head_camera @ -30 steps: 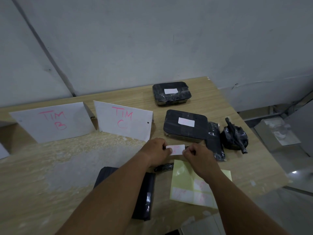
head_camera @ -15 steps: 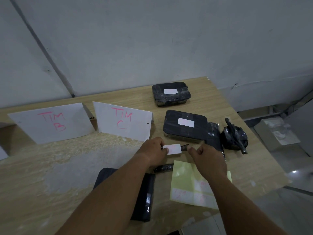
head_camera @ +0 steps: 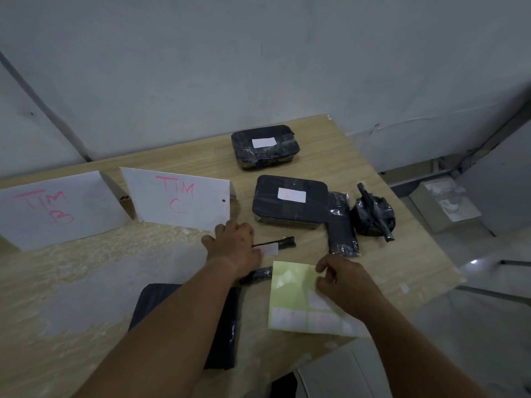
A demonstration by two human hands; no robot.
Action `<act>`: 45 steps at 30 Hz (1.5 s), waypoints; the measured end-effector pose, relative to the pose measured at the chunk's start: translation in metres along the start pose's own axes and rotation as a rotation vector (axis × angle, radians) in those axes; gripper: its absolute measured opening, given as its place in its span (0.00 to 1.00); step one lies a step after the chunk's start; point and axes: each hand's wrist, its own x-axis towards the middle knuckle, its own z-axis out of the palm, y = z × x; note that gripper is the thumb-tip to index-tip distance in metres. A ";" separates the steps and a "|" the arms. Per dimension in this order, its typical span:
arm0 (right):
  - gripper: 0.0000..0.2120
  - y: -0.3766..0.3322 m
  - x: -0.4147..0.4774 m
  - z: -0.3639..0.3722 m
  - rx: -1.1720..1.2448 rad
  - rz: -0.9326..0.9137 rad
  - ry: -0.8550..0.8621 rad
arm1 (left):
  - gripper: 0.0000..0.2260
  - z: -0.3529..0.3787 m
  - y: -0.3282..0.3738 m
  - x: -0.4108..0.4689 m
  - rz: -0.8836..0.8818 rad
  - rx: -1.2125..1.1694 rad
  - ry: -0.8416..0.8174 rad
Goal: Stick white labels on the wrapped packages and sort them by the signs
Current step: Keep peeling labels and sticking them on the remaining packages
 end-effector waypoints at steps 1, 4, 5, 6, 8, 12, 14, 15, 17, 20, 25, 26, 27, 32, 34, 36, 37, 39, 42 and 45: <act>0.10 0.001 -0.002 0.000 -0.018 -0.051 -0.034 | 0.20 0.000 0.002 -0.002 0.033 -0.009 0.060; 0.12 0.007 -0.012 0.003 -0.090 -0.124 -0.060 | 0.13 -0.005 0.012 -0.011 0.292 -0.113 0.310; 0.13 0.010 -0.014 0.005 -0.116 -0.124 -0.054 | 0.12 -0.007 0.017 -0.013 0.396 -0.096 0.312; 0.15 0.011 -0.016 0.008 -0.145 -0.122 -0.052 | 0.12 -0.008 0.022 -0.015 0.493 -0.044 0.277; 0.19 0.011 -0.020 0.012 -0.189 -0.112 -0.059 | 0.16 -0.005 0.034 -0.018 0.607 0.080 0.179; 0.23 0.006 -0.024 0.018 -0.220 -0.097 -0.067 | 0.23 0.010 0.052 -0.022 0.623 0.294 0.113; 0.25 0.005 -0.026 0.019 -0.214 -0.094 -0.054 | 0.24 0.014 0.057 -0.024 0.625 0.368 0.131; 0.26 0.005 -0.028 0.020 -0.209 -0.096 -0.047 | 0.23 0.015 0.059 -0.025 0.622 0.393 0.134; 0.28 0.008 -0.033 0.021 -0.200 -0.098 -0.038 | 0.23 0.016 0.060 -0.026 0.605 0.421 0.122; 0.31 0.015 -0.040 0.022 -0.196 -0.090 -0.029 | 0.22 0.017 0.059 -0.026 0.570 0.398 0.108; 0.34 0.024 -0.044 0.027 -0.197 -0.058 -0.027 | 0.26 0.016 0.067 -0.030 0.577 0.476 0.030; 0.35 0.024 -0.044 0.028 -0.192 -0.058 -0.022 | 0.26 0.016 0.069 -0.031 0.577 0.502 0.011; 0.35 0.024 -0.044 0.029 -0.187 -0.058 -0.020 | 0.26 0.016 0.072 -0.031 0.572 0.511 -0.002; 0.33 0.026 -0.043 0.032 -0.180 -0.064 0.011 | 0.07 0.012 0.082 -0.030 0.500 0.252 -0.093; 0.31 0.026 -0.044 0.033 -0.181 -0.064 0.029 | 0.03 0.009 0.083 -0.029 0.428 0.011 -0.261; 0.28 0.025 -0.043 0.034 -0.158 -0.063 0.055 | 0.04 0.007 0.083 -0.028 0.386 -0.145 -0.336; 0.27 0.025 -0.043 0.033 -0.148 -0.064 0.077 | 0.05 0.007 0.083 -0.027 0.372 -0.196 -0.337; 0.27 0.023 -0.043 0.032 -0.149 -0.074 0.136 | 0.04 0.006 0.083 -0.026 0.316 -0.317 -0.357; 0.29 0.019 -0.042 0.031 -0.167 -0.083 0.227 | 0.05 0.005 0.081 -0.026 0.187 -0.514 -0.428; 0.28 0.015 -0.042 0.032 -0.165 -0.070 0.298 | 0.10 0.004 0.081 -0.028 0.063 -0.717 -0.500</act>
